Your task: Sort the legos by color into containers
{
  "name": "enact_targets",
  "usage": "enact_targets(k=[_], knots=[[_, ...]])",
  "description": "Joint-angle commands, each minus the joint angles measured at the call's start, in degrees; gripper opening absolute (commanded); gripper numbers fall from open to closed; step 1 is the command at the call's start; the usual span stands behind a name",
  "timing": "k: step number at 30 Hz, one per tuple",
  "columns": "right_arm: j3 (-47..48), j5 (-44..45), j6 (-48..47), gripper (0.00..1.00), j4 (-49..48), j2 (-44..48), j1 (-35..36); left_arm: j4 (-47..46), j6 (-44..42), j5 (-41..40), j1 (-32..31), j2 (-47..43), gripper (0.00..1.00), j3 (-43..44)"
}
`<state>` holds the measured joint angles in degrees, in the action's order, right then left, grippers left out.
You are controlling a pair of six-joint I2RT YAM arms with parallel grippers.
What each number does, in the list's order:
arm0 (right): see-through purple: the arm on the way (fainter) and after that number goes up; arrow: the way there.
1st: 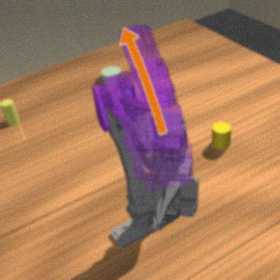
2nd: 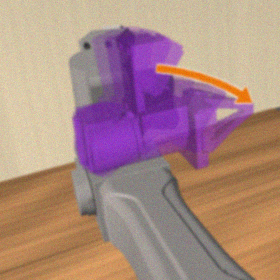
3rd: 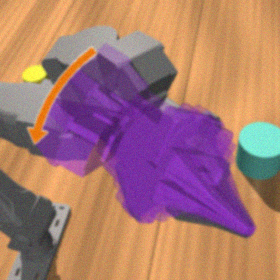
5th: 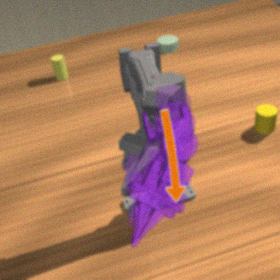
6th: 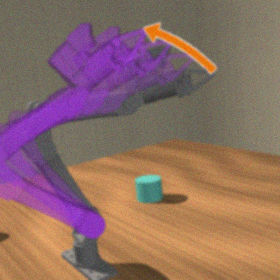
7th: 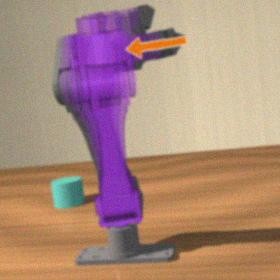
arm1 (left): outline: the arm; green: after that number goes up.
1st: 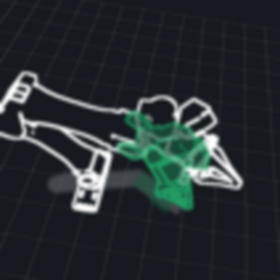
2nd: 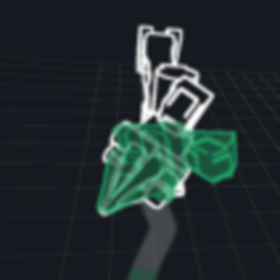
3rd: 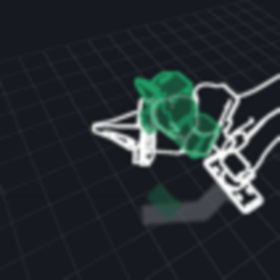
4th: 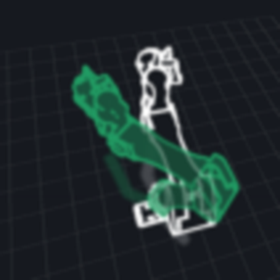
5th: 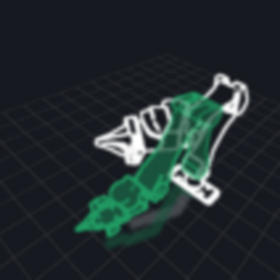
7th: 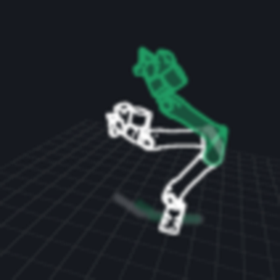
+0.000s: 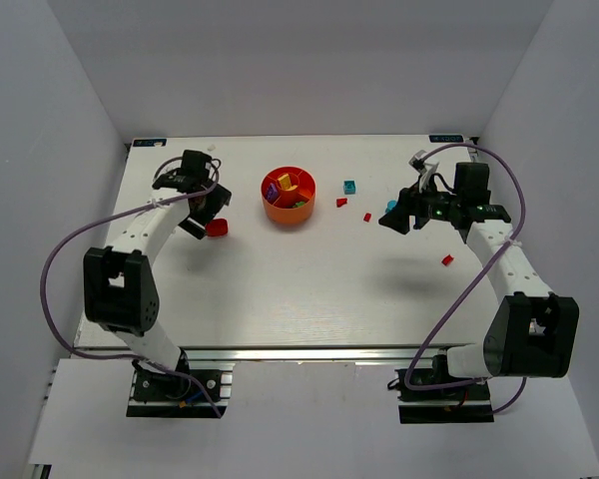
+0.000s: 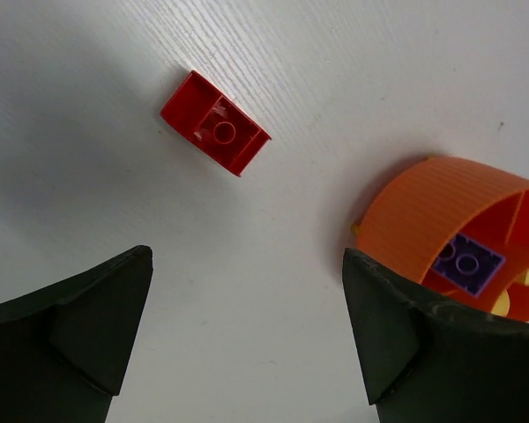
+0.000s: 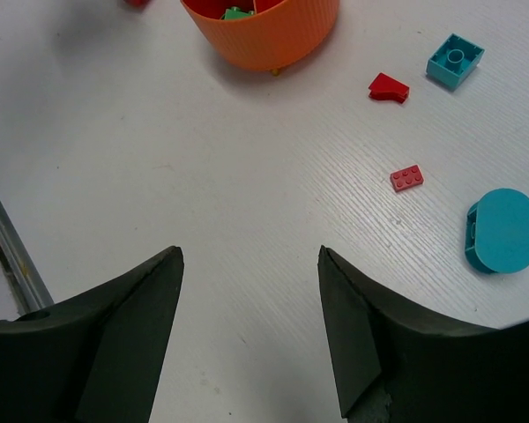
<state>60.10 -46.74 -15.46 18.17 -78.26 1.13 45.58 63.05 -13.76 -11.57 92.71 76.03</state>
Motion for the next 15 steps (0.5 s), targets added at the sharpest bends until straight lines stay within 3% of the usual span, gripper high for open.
enact_targets(k=[1,15], knots=[[-0.15,-2.30,-0.88,0.69,0.11,1.35,-0.33,3.81,5.07,5.66,2.25,4.05,0.98,3.33],[-0.59,-5.46,-1.67,0.70,0.99,1.53,-2.80,6.26,8.85,7.08,6.47,12.93,0.97,8.77]])
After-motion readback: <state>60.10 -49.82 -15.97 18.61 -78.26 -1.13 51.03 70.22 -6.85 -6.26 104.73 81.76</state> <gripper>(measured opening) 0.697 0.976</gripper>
